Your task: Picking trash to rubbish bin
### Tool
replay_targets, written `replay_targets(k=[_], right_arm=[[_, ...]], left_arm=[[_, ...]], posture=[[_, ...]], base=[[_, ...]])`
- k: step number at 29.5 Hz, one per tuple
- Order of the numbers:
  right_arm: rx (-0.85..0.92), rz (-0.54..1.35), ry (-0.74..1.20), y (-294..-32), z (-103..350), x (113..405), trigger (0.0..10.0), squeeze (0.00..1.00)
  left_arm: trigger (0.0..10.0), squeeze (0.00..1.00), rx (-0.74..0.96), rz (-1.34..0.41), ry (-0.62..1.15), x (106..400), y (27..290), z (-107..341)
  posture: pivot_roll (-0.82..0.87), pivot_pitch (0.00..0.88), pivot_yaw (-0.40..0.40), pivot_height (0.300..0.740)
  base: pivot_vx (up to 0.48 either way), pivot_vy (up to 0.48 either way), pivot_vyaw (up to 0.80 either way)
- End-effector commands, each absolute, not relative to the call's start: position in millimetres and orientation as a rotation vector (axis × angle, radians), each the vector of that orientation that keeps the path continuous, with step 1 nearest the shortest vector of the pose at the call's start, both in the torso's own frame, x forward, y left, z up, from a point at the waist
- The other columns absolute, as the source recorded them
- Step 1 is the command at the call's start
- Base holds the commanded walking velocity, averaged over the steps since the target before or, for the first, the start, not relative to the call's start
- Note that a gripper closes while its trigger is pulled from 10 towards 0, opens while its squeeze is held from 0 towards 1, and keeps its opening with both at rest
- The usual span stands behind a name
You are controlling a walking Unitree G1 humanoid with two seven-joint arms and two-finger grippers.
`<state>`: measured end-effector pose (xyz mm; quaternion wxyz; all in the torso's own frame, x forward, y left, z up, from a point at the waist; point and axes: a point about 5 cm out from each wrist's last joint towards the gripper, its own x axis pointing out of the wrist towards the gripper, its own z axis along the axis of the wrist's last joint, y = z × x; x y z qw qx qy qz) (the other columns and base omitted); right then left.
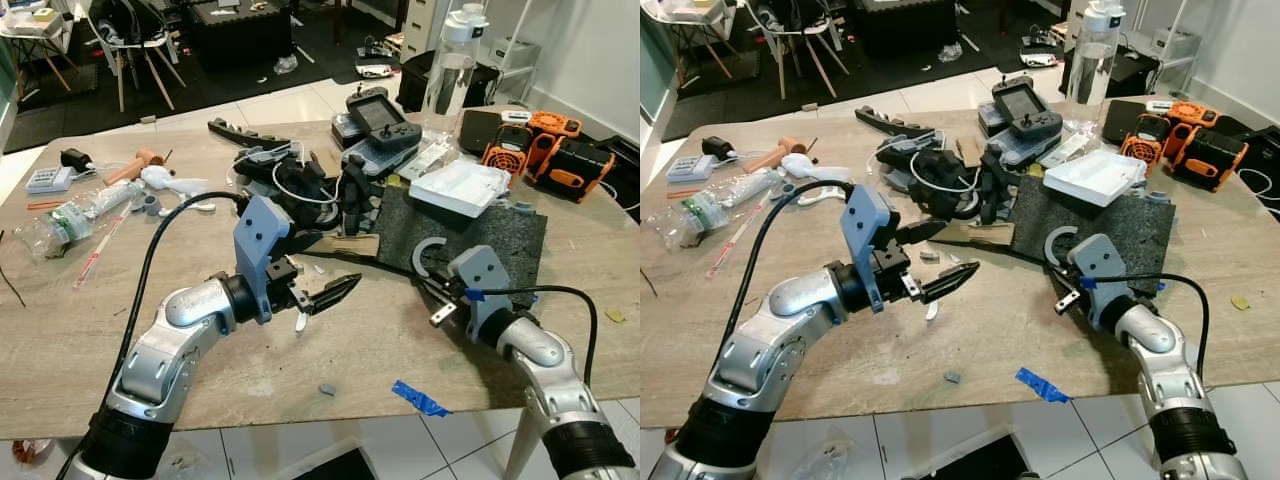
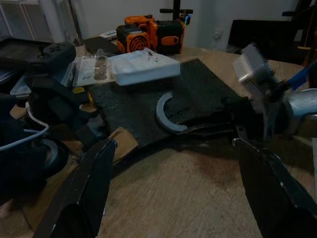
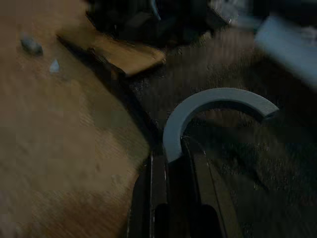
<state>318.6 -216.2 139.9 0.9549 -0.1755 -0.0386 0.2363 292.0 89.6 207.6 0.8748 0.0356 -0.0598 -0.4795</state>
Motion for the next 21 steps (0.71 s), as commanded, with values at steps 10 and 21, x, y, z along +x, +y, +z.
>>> replay_targets(k=[10,21], right_arm=[[-0.186,0.355,-0.23,-195.5,165.1,327.4,4.2,0.0],[-0.254,0.247,-0.275,-189.4,177.5,332.4,10.0,0.0]], left_arm=[[10.0,0.0,0.122,-0.722,-0.121,317.0,113.2,204.5],[10.0,0.0,0.104,-0.602,-0.146,320.4,125.1,206.3]], posture=[[0.0,0.122,0.078,0.74],[0.0,0.129,0.069,0.74]], base=[[0.0,0.0,0.0],[0.0,0.0,0.0]])
